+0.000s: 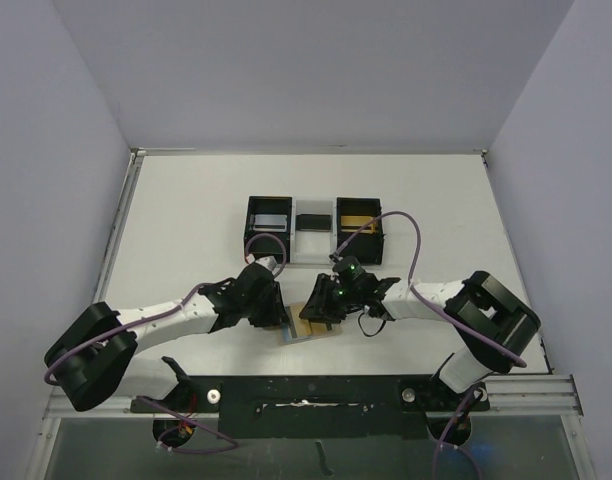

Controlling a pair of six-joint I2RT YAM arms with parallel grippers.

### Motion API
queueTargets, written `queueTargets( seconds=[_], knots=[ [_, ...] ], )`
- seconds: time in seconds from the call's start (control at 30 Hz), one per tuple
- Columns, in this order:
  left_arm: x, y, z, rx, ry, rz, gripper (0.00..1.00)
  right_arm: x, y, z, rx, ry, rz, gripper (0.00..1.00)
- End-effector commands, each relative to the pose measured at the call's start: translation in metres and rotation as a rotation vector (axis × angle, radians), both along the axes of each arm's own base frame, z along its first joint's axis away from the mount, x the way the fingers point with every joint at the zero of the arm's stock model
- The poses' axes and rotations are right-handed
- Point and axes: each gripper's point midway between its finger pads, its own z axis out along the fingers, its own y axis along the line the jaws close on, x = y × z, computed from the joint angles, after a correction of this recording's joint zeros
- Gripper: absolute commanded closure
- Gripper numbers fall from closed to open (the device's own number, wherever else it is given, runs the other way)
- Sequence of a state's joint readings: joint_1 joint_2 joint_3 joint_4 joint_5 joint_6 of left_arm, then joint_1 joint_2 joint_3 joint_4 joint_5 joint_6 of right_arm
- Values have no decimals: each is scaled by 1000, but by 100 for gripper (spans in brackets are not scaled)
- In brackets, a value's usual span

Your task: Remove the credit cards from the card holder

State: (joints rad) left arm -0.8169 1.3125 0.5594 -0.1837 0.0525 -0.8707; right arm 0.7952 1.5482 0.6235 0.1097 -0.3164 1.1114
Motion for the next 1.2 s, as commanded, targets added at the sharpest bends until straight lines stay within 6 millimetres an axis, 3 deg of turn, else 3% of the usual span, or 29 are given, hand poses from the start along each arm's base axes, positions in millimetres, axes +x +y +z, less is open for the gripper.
queueTargets(
  seconds=[0.0, 0.6, 1.17],
  knots=[
    [7, -8, 9, -18, -29, -26, 73, 2, 12, 3, 2, -16, 28, 66],
    [4, 2, -3, 24, -22, -17, 89, 5, 20, 14, 51, -38, 45, 99],
    [8, 6, 12, 7, -72, 6, 95, 8, 5, 19, 67, -37, -4, 100]
  ],
)
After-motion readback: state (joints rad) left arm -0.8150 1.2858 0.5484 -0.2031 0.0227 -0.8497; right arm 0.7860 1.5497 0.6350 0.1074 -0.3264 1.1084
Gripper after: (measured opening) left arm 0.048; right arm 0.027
